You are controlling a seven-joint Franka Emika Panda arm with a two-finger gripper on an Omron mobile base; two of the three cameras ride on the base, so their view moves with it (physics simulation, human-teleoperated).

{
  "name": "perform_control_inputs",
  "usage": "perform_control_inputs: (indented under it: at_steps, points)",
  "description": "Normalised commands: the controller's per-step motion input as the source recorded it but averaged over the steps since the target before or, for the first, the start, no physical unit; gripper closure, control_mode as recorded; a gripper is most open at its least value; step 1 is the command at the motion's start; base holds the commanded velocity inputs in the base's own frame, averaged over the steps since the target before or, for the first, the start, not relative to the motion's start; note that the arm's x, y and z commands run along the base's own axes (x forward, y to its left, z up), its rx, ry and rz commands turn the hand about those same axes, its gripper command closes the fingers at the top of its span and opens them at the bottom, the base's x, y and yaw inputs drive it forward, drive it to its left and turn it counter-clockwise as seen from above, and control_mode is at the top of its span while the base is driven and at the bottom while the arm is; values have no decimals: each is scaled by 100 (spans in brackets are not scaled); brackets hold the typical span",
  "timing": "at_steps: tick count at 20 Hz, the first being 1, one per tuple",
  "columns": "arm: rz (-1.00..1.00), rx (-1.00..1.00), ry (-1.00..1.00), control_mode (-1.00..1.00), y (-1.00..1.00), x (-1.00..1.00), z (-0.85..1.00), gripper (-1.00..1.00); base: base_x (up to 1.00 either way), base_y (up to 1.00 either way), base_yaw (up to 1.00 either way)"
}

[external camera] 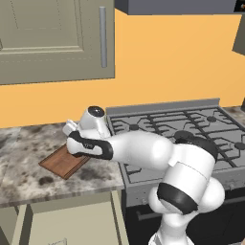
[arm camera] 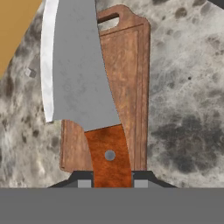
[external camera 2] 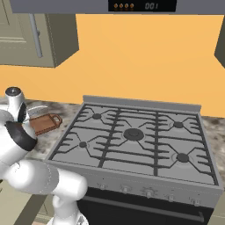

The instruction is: Open the drawer on the left and place the cutting tools on the cutting board.

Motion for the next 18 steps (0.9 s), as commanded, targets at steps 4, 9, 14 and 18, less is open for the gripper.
perform_control_inputs:
  at_steps: [4,9,14,18]
  points:
    - [-4,-1,6,-100,10,9,-15,100,0,0,0]
    - [-2,-1,5,-100,6,10,-24,100,0,0,0]
    - [-2,-3,2,-100,9,13,-22,100,0,0,0]
    - [-2,-2,4,-100,12,13,-20,100,0,0,0]
